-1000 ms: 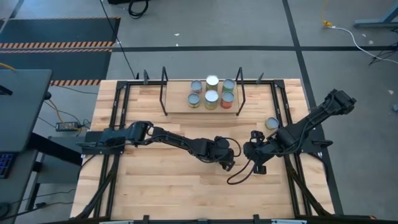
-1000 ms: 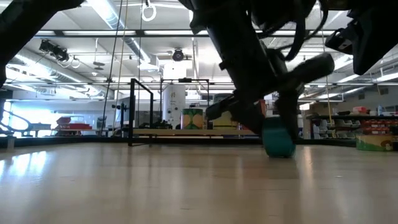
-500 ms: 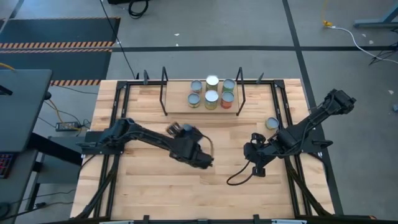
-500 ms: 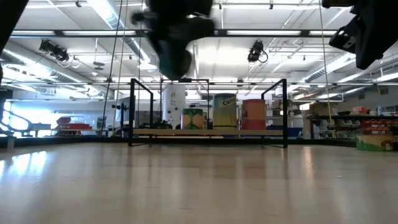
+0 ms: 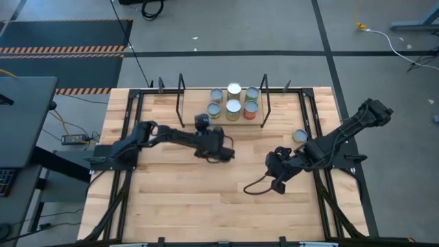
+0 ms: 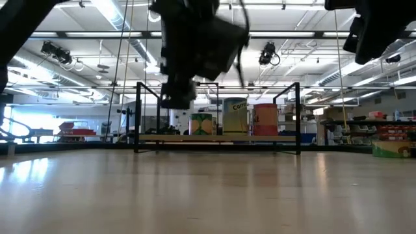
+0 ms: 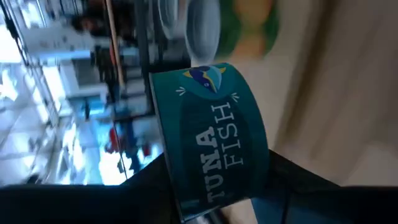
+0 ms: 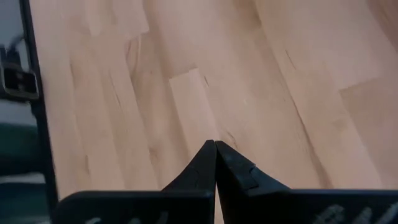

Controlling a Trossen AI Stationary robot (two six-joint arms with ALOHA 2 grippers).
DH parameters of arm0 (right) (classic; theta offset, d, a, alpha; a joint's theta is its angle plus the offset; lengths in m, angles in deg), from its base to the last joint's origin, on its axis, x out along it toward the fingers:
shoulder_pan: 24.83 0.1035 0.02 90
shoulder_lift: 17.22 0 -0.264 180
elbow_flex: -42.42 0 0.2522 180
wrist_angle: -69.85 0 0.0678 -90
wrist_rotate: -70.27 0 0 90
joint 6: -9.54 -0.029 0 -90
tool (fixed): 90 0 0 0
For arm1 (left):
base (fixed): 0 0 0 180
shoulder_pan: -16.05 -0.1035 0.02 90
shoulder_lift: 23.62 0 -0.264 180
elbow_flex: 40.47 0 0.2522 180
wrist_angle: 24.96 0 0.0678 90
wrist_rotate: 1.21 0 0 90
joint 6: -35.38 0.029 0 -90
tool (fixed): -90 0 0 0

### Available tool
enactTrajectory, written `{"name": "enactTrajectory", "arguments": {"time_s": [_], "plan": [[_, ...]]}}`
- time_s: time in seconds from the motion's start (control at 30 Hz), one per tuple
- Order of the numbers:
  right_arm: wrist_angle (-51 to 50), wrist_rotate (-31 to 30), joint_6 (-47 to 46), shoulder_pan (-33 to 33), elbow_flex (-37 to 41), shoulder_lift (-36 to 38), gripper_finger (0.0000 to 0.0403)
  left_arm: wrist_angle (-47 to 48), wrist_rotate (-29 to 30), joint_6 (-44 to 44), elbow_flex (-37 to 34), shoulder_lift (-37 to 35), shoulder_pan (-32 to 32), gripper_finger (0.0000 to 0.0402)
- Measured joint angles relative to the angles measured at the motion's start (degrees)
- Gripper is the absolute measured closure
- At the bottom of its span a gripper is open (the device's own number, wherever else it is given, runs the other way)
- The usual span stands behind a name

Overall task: Pick and place cans onto a shelf
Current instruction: Put the canned tuna on the shelf

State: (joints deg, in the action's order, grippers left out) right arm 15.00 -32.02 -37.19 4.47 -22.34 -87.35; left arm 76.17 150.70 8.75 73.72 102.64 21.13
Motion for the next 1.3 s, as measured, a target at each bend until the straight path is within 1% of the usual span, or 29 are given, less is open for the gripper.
{"name": "enactTrajectory", "arguments": {"time_s": [0.07, 0.13, 0.2, 0.23, 0.4, 0.5, 0.6, 0.7, 0.73, 0.9, 1.0, 1.13, 1.23, 1.3], "plan": [[0.5, 0.2, -2.7, -0.8, 0.0, 0.0, 0.0394, 2.4, 0.0, -2.5, -2.4, 0.1, -3.1, 0.026], [0.5, 0.9, -5.1, -1.7, 0.0, 0.0, 0.0394, 2.5, 0.2, -5.6, -5.1, -0.1, -6.4, 0.0261], [0.6, 1.8, -7.3, -2.6, 0.0, 0.0, 0.0394, 2.3, -0.4, -6.2, -7.8, -0.2, -9.1, 0.0263], [0.5, 2.1, -8.2, -3.0, 0.0, 0.0, 0.0394, 1.9, 1.3, -7.3, -8.8, -0.3, -10.0, 0.0264], [0.3, 2.4, -13.0, -4.9, 0.0, 0.0, 0.0394, 1.5, 9.7, -13.1, -11.9, -0.5, -10.9, 0.0255], [0.4, 2.4, -15.9, -5.9, 0.0, 0.0, 0.0394, -2.0, 10.6, -11.8, -12.8, -0.5, -10.6, 0.0248], [0.5, 2.4, -16.6, -6.7, 0.0, 0.0, 0.0394, -6.5, 8.1, -7.7, -13.9, -0.6, -10.6, 0.0247], [0.8, 2.4, -16.7, -7.3, 0.0, 0.0, 0.0394, -11.8, 1.2, -1.3, -15.3, -0.6, -10.3, 0.025], [0.8, 2.4, -16.7, -7.5, 0.0, 0.0, 0.0394, -13.2, -0.1, 0.3, -15.8, -0.6, -10.1, 0.0252], [0.8, 1.2, -16.5, -8.0, 0.0, 0.0, 0.0394, -16.3, -0.2, 4.3, -16.6, -0.6, -8.7, 0.0254], [0.8, 0.0, -16.3, -8.4, 0.0, 0.0, 0.0394, -19.8, -1.6, 7.7, -16.6, -0.6, -8.6, 0.0247], [0.9, 0.3, -16.2, -8.8, 0.0, 0.0, 0.0394, -20.5, -4.1, 12.0, -16.6, -0.7, -8.7, 0.0233], [2.0, 0.5, -16.2, -8.8, 0.0, 0.0, 0.0394, -20.4, -3.7, 12.4, -16.6, -0.9, -9.0, 0.0217], [2.9, 0.5, -16.3, -8.6, 0.0, 0.0, 0.0394, -20.8, -5.1, 13.1, -16.5, -1.6, -9.8, 0.0202]]}}
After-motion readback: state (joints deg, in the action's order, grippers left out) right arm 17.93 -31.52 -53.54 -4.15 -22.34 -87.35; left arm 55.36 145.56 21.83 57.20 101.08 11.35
